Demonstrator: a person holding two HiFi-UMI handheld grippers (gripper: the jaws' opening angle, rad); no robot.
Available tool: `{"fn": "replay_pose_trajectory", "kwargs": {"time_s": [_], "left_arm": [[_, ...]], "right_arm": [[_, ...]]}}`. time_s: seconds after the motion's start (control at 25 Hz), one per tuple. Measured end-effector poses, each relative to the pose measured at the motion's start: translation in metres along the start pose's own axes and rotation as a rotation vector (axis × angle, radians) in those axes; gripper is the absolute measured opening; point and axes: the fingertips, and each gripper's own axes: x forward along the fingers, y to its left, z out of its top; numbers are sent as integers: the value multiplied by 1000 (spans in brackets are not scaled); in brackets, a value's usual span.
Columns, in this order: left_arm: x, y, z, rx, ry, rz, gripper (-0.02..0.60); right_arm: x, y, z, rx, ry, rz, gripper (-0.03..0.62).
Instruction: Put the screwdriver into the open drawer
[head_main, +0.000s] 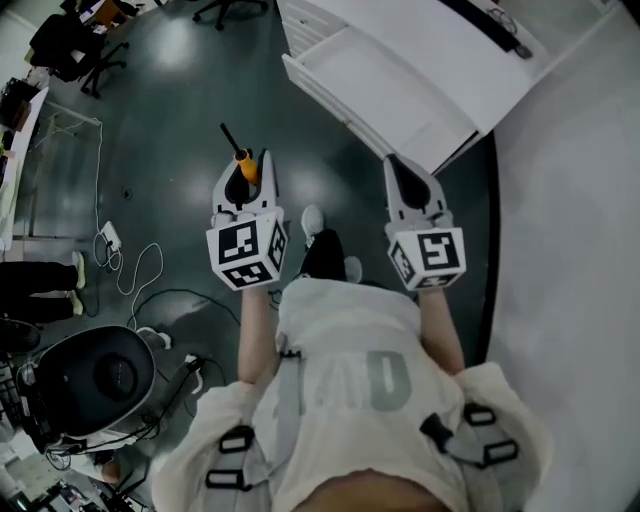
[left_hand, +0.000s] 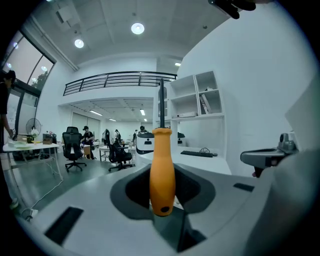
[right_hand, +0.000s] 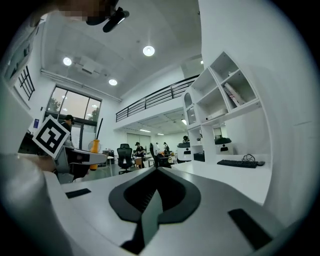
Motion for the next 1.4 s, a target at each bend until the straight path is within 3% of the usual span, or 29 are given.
{"fn": "replay_pose_trajectory", "kwargs": {"time_s": [0.56,0.8,1.12,1.4], "left_arm": [[120,-8,35,-20,-85,-116,95],[208,12,37,-40,-45,-159,95],[335,46,72,-40,-57,-226,95],[417,76,86,-24,-34,-298,95]], "right_arm": [[85,-46,18,-93,-29,-22,5],[170,-79,18,-92,-1,-49,5],[299,-124,44,-85,14,-99,5],[377,-142,37,-21,64,-159,5]]}}
